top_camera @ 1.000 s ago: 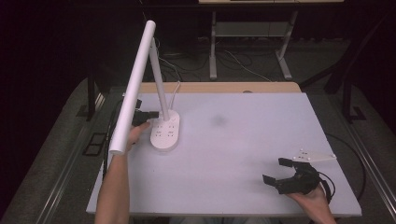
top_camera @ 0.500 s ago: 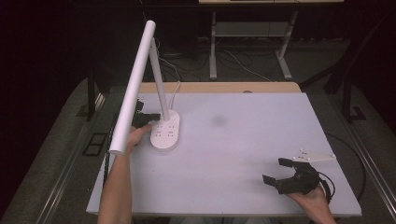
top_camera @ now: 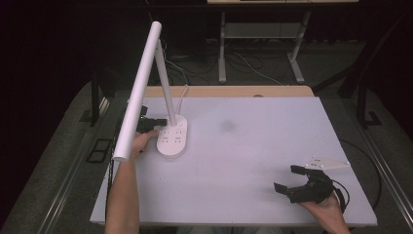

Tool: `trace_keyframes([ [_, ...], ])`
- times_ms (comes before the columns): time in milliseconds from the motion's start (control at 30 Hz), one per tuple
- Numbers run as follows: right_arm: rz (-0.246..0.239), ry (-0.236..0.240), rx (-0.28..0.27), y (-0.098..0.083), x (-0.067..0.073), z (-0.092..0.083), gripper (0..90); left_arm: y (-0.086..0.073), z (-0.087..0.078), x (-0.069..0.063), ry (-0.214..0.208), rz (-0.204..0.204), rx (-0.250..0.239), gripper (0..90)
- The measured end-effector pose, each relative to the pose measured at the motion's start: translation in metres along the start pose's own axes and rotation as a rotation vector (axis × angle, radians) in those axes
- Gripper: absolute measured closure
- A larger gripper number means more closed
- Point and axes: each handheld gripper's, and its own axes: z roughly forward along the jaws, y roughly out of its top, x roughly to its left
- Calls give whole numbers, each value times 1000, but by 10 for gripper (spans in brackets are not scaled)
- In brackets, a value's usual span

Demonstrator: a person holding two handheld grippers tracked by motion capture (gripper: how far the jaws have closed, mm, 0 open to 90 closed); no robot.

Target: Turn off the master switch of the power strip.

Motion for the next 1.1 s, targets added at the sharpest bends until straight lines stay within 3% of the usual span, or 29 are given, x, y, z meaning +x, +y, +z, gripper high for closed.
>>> trace_keyframes([
  [200,0,1,8,0,2,0,3,1,0,-2,19,17,6,900],
  [400,-3,1,8,-1,2,0,3,0,0,0,40,-32,-20,900],
  [500,-3,2,7,-1,1,0,2,0,0,-1,46,-27,-20,900],
  [700,1,-4,7,-1,0,0,2,1,1,-12,116,62,1,900],
  [1100,3,-7,-1,-1,-1,-1,3,0,4,-25,215,170,19,900],
])
